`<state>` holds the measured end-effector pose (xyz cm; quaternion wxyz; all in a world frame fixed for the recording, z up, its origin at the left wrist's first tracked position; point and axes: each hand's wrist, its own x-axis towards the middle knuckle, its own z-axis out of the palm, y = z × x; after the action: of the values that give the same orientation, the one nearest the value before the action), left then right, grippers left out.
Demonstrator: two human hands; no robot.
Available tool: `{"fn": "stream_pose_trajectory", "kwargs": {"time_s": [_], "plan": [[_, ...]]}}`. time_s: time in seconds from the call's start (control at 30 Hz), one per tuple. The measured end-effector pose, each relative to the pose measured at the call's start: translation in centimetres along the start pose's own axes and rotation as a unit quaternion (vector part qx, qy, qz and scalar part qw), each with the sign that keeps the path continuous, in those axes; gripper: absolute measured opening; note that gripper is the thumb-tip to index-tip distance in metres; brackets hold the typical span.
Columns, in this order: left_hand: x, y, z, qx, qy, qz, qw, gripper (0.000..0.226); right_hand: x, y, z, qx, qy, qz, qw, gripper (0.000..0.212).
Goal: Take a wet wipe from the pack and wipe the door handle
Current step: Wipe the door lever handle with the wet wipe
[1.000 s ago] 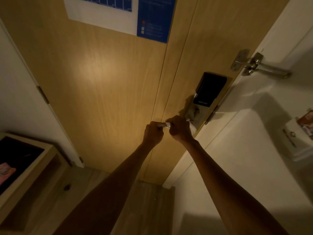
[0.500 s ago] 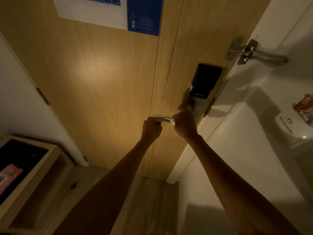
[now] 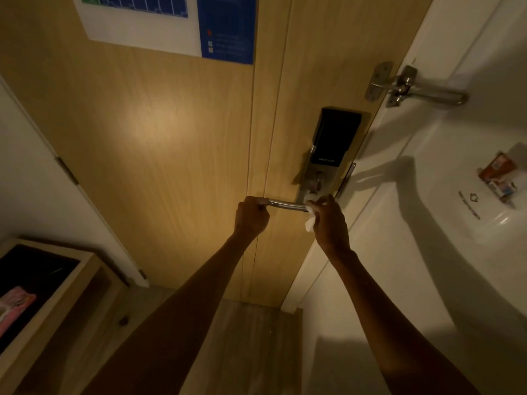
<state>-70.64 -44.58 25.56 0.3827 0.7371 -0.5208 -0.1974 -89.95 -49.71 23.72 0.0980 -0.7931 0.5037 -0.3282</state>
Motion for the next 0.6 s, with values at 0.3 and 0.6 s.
{"fn": "stream_pose_trajectory", "kwargs": {"time_s": [0.3,0.6], "plan": [[0.1,0.1,-0.4,-0.017,-0.013,-0.004,1.0,0.028,0.7,-0.4,0.4,0.032,0.005,0.058,0.998,0.027],[0.9,-0.2,-1.3,-0.031,-0.053,-0.001,0.998,0.022,-0.2,1.6,-0.6,-0.024,0.021,-0.059,0.998,0.028]]}}
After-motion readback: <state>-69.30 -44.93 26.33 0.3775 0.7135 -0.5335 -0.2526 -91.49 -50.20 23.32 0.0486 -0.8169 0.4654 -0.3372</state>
